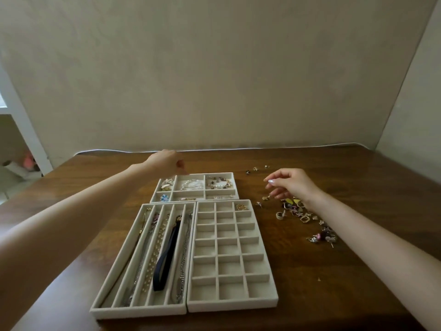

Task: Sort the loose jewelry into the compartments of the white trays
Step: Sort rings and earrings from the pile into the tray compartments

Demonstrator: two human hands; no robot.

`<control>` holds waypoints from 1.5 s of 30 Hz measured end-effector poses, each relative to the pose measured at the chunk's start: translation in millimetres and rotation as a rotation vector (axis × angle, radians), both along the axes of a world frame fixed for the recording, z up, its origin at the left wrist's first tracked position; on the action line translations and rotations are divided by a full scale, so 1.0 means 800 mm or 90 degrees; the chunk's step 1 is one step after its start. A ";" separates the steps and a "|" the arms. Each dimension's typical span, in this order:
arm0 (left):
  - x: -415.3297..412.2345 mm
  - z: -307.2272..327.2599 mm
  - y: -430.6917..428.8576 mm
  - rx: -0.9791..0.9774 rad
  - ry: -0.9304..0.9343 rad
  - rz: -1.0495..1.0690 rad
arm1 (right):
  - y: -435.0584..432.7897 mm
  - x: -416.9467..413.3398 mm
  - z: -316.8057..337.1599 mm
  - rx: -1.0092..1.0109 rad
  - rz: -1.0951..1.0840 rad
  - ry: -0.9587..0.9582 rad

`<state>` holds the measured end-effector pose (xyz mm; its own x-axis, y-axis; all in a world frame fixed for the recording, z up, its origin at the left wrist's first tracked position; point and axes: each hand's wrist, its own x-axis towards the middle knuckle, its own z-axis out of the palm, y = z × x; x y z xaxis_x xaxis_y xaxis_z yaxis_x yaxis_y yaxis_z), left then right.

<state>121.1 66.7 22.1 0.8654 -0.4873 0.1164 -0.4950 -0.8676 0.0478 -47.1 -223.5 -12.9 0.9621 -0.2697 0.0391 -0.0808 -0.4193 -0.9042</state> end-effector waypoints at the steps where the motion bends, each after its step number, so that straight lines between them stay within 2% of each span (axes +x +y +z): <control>1: -0.015 0.008 -0.016 0.001 -0.002 -0.015 | -0.007 0.001 0.002 -0.016 -0.004 0.008; 7: -0.028 0.013 -0.102 -0.056 0.013 -0.128 | -0.047 0.010 0.007 -0.123 -0.060 0.028; 13: -0.013 -0.018 -0.174 -0.059 0.056 -0.157 | -0.068 0.032 -0.002 -0.201 -0.105 0.019; 20: 0.008 -0.047 -0.227 -0.040 0.126 -0.121 | -0.072 0.093 -0.018 -0.362 0.005 0.048; 29: 0.016 -0.064 -0.264 -0.067 0.288 -0.167 | -0.080 0.153 -0.026 -0.464 0.125 0.196; 45: -0.083 -0.067 -0.249 -0.071 0.362 -0.338 | -0.123 0.018 -0.032 -0.453 0.167 0.144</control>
